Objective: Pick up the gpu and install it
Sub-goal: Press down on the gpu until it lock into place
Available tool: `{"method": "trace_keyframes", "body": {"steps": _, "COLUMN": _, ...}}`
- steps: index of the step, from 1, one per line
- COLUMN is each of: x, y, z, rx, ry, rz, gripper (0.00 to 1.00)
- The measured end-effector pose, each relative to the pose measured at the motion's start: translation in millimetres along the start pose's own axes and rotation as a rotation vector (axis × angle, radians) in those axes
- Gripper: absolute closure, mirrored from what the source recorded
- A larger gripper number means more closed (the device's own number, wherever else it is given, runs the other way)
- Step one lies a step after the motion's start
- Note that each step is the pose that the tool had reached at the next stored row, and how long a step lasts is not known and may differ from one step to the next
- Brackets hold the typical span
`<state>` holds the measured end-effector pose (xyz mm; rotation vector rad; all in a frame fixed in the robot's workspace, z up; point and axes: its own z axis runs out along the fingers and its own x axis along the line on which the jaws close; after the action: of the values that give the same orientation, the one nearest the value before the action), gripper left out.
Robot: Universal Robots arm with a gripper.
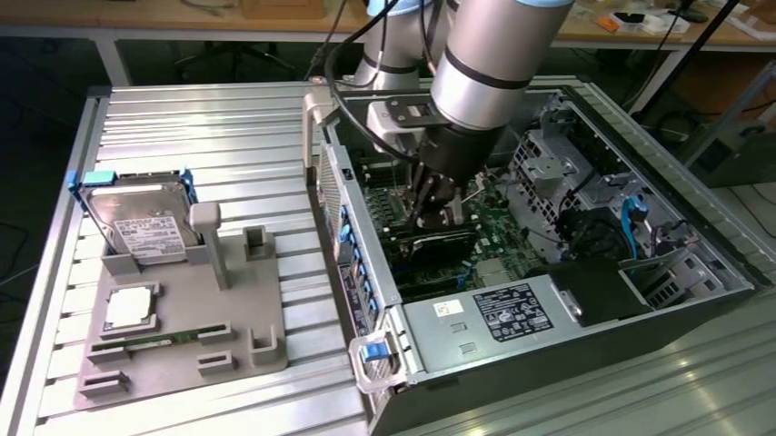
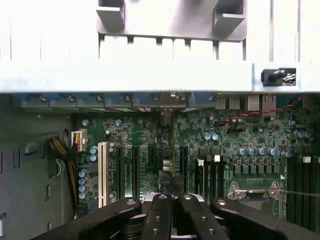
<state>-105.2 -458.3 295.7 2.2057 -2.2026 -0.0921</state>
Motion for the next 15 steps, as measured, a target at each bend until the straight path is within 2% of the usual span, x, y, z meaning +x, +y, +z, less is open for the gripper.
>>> {"method": "trace_keyframes", "body": {"steps": 4, "x": 0.0, "y": 13.8, "z": 0.8, "rx": 0.0001, "ry": -0.0002, "rz": 0.004, "gripper": 0.89}}
{"method": "trace_keyframes", "body": {"steps": 5, "x": 0.0, "y": 23.8, "z": 1.2, "rx": 0.0002, "ry": -0.0005, "rz": 0.008, "gripper": 0.89}}
{"method": "trace_keyframes", "body": {"steps": 6, "x": -0.2, "y": 31.8, "z": -3.9, "rx": 0.0004, "ry": -0.0022, "rz": 0.02, "gripper": 0.89}}
{"method": "trace_keyframes", "body": {"steps": 8, "x": -0.4, "y": 42.5, "z": -13.4, "rx": 0.0009, "ry": -0.0035, "rz": 0.037, "gripper": 0.89}}
{"method": "trace_keyframes", "body": {"steps": 11, "x": -0.5, "y": 56.9, "z": -13.2, "rx": 0.0012, "ry": -0.0041, "rz": 0.046, "gripper": 0.89}}
{"method": "trace_keyframes", "body": {"steps": 12, "x": -0.3, "y": 57.2, "z": -8.0, "rx": 0.0006, "ry": -0.0039, "rz": 0.047, "gripper": 0.89}}
{"method": "trace_keyframes", "body": {"steps": 13, "x": -0.4, "y": 56.5, "z": -7.7, "rx": -0.0016, "ry": -0.0064, "rz": 0.047, "gripper": 0.89}}
{"method": "trace_keyframes", "body": {"steps": 14, "x": -0.6, "y": 53.6, "z": -16.6, "rx": -0.0027, "ry": -0.0058, "rz": 0.047, "gripper": 0.89}}
{"method": "trace_keyframes", "body": {"steps": 15, "x": -0.6, "y": 40.6, "z": -18.9, "rx": -0.003, "ry": -0.0074, "rz": 0.047, "gripper": 0.89}}
